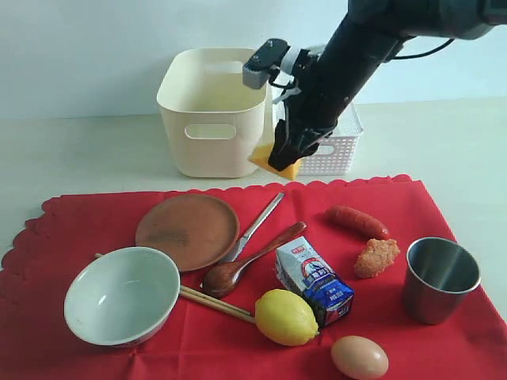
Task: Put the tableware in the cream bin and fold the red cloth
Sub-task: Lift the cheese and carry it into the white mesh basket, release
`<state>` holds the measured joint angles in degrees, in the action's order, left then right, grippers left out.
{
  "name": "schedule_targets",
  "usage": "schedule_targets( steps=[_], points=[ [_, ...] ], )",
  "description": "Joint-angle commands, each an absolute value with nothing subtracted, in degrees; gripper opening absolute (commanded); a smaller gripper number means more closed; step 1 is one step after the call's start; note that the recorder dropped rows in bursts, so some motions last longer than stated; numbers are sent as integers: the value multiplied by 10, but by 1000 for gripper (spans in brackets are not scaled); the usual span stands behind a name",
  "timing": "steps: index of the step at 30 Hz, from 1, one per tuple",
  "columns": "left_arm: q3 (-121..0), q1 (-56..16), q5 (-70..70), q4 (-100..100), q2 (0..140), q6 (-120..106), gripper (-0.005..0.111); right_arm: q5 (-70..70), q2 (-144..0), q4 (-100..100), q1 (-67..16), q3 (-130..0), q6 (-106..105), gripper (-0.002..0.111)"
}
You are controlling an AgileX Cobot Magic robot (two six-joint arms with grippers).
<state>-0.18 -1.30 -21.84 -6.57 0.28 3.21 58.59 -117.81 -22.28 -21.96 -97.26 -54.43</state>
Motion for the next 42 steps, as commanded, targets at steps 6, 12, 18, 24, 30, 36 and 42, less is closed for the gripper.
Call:
schedule_targets(
  steps=[6, 12, 18, 24, 30, 36, 42],
  points=[
    [0, -11, -212, -67, 0, 32, 94, 580, -1087, -224, -220, -977, -539, 0],
    [0, -11, -212, -67, 0, 32, 94, 520, -1073, -212, -209, -977, -537, 0],
    [0, -11, -212, -67, 0, 32, 94, 405, -1097, -209, -174, -977, -468, 0],
    [0, -11, -212, -67, 0, 32, 94, 397, -1163, -209, -145, -1028, -414, 0],
    [0, -11, -212, -67, 0, 32, 94, 408, -1245, -203, -133, -1107, -359, 0],
    [0, -11, -212, -67, 0, 32, 94, 408, -1326, -176, -132, -1194, -291, 0],
    [0, -11, -212, -67, 0, 32, 94, 439, -1390, -130, -132, -1259, -252, 0]
  ],
)
